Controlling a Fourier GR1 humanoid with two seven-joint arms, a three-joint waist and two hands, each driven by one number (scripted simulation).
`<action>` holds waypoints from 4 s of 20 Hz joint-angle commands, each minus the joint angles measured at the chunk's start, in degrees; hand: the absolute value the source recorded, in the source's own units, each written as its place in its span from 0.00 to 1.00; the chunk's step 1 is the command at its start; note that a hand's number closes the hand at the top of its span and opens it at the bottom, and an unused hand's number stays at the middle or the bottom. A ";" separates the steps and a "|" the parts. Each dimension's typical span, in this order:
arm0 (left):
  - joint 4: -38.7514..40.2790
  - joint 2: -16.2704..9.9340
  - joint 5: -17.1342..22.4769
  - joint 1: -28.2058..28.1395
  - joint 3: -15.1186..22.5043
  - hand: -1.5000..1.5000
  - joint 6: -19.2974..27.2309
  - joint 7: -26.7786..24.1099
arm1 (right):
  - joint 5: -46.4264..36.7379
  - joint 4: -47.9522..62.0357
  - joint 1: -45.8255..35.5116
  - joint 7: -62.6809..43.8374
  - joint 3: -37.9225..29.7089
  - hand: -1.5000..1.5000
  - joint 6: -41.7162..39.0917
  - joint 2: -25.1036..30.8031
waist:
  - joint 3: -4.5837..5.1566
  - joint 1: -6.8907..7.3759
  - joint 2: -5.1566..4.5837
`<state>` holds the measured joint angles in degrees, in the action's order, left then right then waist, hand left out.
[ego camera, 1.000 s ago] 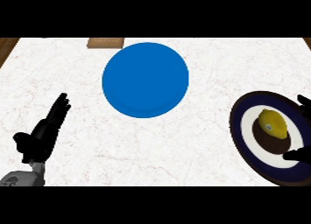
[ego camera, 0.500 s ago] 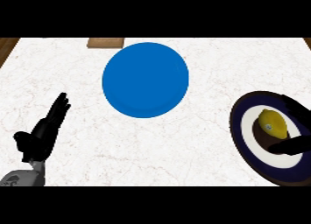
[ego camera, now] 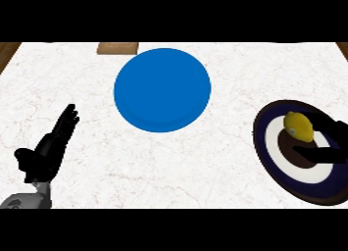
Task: Pick the lemon from the plate and place it in the plate
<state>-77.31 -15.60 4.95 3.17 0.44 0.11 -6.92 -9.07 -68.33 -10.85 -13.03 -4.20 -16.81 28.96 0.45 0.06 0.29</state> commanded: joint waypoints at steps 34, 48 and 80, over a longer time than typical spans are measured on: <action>3.91 1.79 -2.79 4.07 -3.38 0.50 -1.80 0.46 | -42.52 -47.92 3.49 -15.93 14.89 1.00 19.73 -6.94 | -0.43 -0.32 -0.29; 0.35 0.95 -2.88 1.65 -5.10 0.50 -4.06 1.19 | -45.34 -32.32 -26.23 -25.81 17.89 1.00 8.45 -20.57 | -0.43 0.66 -0.34; 2.96 2.76 -4.18 4.55 -4.39 0.50 -6.18 0.94 | -13.77 30.49 -51.48 -14.81 24.94 0.00 60.43 -28.96 | -0.45 3.23 -1.26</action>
<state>-76.45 -11.30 -0.60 5.92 -2.32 -4.25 -6.57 -27.83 -38.29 -63.52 -32.50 21.32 37.68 0.01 0.01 3.60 -0.84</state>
